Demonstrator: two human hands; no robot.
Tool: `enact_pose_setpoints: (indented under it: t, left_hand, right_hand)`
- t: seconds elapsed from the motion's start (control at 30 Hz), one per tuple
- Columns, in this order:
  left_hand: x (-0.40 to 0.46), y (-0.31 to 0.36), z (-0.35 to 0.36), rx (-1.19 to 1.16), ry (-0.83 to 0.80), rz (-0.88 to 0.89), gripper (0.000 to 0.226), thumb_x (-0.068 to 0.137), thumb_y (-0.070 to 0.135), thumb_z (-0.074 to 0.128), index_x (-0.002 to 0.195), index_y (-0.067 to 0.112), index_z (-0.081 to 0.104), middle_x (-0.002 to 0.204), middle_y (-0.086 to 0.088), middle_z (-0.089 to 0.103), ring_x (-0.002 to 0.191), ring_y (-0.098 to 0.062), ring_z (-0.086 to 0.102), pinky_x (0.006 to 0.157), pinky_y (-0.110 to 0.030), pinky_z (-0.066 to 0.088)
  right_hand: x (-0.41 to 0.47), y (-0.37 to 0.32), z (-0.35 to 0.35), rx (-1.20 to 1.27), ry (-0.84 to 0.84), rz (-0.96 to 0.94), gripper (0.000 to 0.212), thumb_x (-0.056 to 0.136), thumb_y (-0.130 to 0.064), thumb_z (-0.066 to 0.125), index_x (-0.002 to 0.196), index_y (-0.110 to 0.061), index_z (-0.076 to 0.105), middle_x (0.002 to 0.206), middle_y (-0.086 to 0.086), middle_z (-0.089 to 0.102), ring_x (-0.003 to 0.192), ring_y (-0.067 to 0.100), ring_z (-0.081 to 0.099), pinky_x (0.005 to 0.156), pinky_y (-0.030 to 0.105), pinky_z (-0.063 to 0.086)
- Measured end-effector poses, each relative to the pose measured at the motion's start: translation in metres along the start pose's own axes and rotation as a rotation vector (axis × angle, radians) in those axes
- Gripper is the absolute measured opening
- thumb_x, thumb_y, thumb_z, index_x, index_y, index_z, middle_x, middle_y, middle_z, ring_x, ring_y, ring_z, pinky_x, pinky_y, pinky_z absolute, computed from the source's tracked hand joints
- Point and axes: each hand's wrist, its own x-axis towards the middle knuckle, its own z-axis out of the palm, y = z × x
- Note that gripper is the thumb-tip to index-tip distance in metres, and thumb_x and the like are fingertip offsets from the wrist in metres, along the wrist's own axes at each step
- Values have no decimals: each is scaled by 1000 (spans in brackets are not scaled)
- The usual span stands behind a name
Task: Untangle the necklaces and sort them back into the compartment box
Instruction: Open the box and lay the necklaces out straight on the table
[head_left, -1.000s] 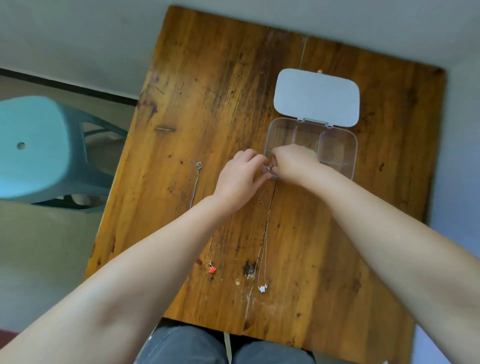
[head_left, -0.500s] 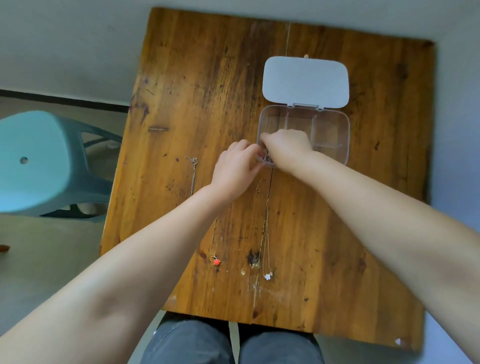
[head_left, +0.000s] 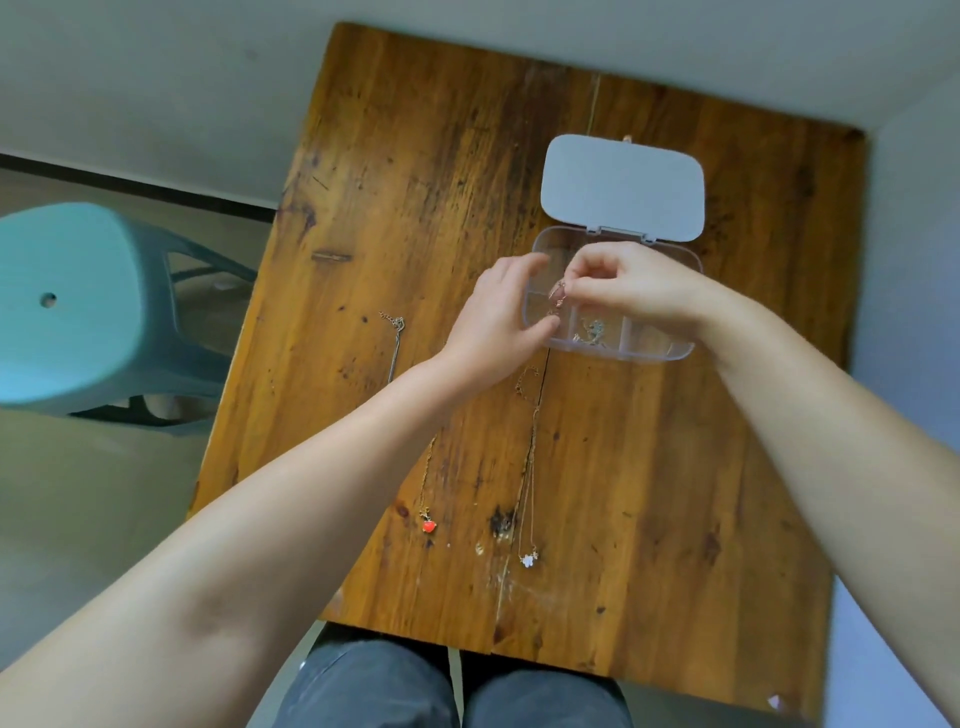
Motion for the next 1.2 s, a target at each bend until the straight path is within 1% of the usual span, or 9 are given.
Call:
enact_pose_setpoints:
  t: [0.07, 0.23, 0.37, 0.53, 0.77, 0.87, 0.93, 1.0, 1.2]
  left_hand:
    - [5, 20, -7, -132, -98, -4, 54, 87, 24, 62, 136, 15, 41, 139, -4, 46, 128, -13, 40, 105, -27, 32]
    - [8, 46, -14, -430, -447, -97, 20, 90, 32, 59, 103, 18, 64, 90, 4, 73, 90, -8, 67, 85, -24, 52]
    - [3, 47, -2, -454, -531, -126, 27, 91, 37, 55, 82, 15, 67, 58, 7, 57, 66, -11, 56, 69, -26, 47]
    - [-4, 43, 11, -478, -549, -173, 30, 92, 42, 52, 71, 24, 65, 50, 8, 45, 50, -7, 46, 62, -17, 47]
    - [-15, 49, 29, -675, -858, -384, 27, 97, 32, 49, 76, 16, 54, 55, 9, 36, 48, -9, 32, 55, -21, 45]
    - [-23, 63, 40, -933, -914, -466, 24, 100, 23, 41, 82, 13, 53, 62, 4, 57, 56, -12, 53, 79, -33, 53]
    - [-29, 72, 47, -1065, -915, -499, 25, 102, 18, 34, 84, 12, 51, 90, -7, 73, 86, -20, 69, 97, -40, 45]
    - [-36, 81, 55, -1138, -867, -534, 28, 102, 16, 30, 82, 14, 49, 118, -15, 66, 111, -22, 62, 104, -39, 40]
    - [-45, 94, 63, -1258, -648, -579, 22, 101, 12, 31, 89, 12, 50, 135, -15, 54, 128, -23, 48, 111, -39, 30]
  right_hand:
    - [-14, 0, -7, 252, 9, -17, 8, 89, -21, 60, 83, -19, 64, 87, 0, 75, 86, 17, 72, 76, 28, 59]
    - [-50, 12, -11, 503, 190, -61, 12, 95, -15, 54, 86, -18, 61, 77, 3, 74, 80, 24, 72, 75, 37, 60]
    - [-76, 35, -2, 682, 383, -45, 10, 94, -16, 54, 88, -20, 62, 72, -2, 72, 71, 14, 70, 63, 28, 58]
    - [-107, 81, 21, 792, 615, 129, 15, 94, -12, 54, 95, -21, 66, 71, -5, 70, 64, 8, 65, 58, 22, 53]
    - [-135, 118, 60, 797, 753, 390, 21, 97, -16, 49, 92, -23, 68, 88, 2, 65, 74, 11, 64, 60, 23, 51]
    - [-142, 116, 78, 629, 703, 453, 15, 98, -21, 46, 104, -27, 59, 108, -1, 64, 93, 11, 66, 70, 25, 55]
    - [-148, 107, 87, 557, 739, 434, 18, 98, -22, 45, 102, -28, 61, 104, -5, 66, 90, 9, 66, 69, 25, 54]
    - [-153, 96, 93, 527, 813, 399, 20, 98, -19, 44, 101, -26, 63, 93, -6, 69, 81, 9, 68, 63, 24, 51]
    - [-156, 66, 100, 564, 976, 305, 16, 97, -22, 47, 107, -31, 55, 94, -13, 67, 78, -3, 66, 55, 12, 51]
